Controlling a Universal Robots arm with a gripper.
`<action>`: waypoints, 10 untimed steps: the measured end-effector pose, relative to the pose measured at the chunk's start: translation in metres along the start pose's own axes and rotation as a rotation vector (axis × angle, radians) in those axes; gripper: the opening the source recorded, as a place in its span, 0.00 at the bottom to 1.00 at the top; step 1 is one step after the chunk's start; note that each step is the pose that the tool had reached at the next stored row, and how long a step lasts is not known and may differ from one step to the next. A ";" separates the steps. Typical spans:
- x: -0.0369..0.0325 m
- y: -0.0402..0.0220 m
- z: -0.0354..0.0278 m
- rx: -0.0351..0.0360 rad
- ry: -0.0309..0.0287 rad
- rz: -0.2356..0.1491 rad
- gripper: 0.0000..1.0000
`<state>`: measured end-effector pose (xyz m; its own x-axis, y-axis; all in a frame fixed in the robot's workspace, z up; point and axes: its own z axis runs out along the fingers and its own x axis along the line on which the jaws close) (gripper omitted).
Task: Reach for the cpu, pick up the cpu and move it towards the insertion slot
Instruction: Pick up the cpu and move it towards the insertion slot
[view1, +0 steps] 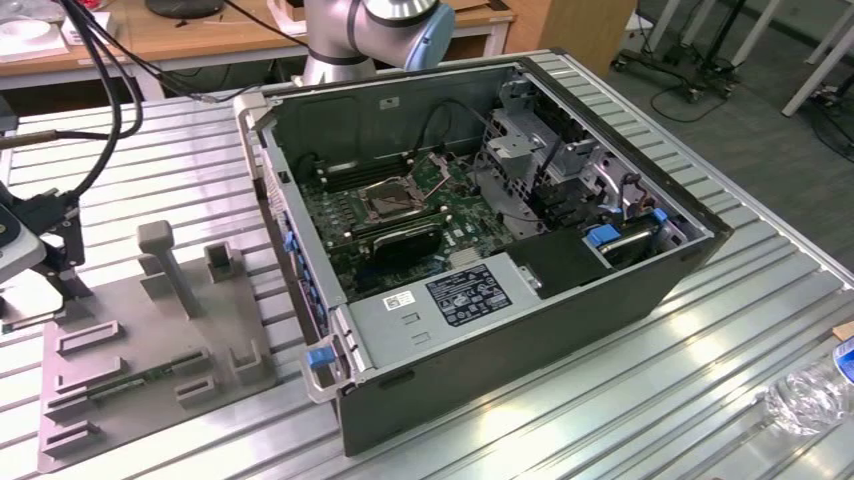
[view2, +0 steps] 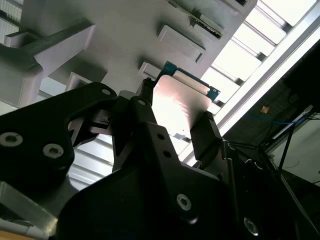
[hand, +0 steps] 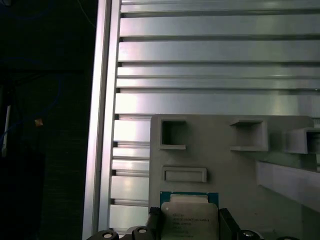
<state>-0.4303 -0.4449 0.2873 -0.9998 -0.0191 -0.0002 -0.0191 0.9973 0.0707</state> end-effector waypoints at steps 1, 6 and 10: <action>0.0000 0.0000 -0.0006 0.0000 0.0000 0.000 0.54; 0.0000 0.0002 -0.0026 0.0000 0.0000 0.000 0.54; 0.0000 0.0002 -0.0034 0.0002 0.0002 0.000 0.54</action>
<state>-0.4303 -0.4449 0.2907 -0.9998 -0.0191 -0.0001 -0.0191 0.9973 0.0705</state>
